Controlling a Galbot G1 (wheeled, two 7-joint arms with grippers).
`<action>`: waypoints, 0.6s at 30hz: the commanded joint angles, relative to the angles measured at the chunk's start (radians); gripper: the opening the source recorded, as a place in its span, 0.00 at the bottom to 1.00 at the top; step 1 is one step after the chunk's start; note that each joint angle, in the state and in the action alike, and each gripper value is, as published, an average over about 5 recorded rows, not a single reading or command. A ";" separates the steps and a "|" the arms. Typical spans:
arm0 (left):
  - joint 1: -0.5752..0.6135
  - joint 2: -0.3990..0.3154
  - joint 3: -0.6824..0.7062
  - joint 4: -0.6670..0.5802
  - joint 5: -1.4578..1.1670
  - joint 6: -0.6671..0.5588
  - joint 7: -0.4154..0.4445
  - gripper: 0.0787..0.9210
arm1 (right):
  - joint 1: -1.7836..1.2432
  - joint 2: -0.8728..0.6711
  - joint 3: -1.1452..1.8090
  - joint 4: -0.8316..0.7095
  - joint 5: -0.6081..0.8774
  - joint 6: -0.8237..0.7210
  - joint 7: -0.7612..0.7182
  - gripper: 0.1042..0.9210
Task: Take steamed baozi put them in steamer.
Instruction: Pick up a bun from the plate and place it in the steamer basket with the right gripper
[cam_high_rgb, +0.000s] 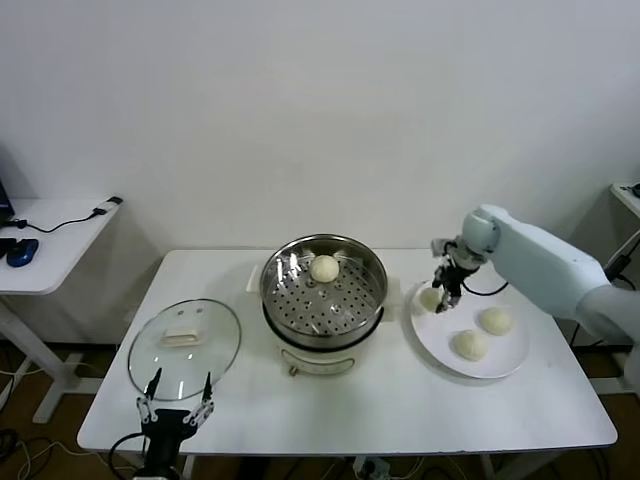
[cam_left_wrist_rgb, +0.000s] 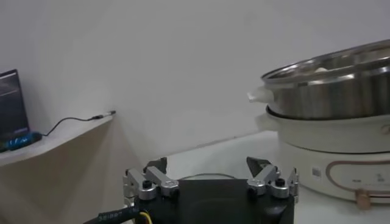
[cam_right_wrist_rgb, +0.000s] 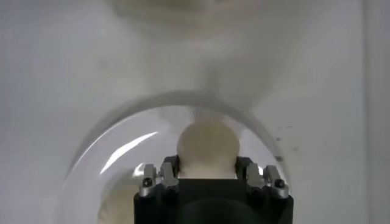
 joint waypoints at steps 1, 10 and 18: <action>-0.004 -0.001 0.001 0.000 -0.003 0.001 0.001 0.88 | 0.350 0.020 -0.260 0.046 0.305 -0.019 -0.005 0.61; -0.008 0.017 0.006 0.001 0.001 0.001 0.004 0.88 | 0.488 0.177 -0.356 0.139 0.578 -0.125 0.060 0.61; 0.003 0.025 0.007 -0.011 0.004 0.002 0.004 0.88 | 0.404 0.323 -0.368 0.205 0.640 -0.188 0.152 0.61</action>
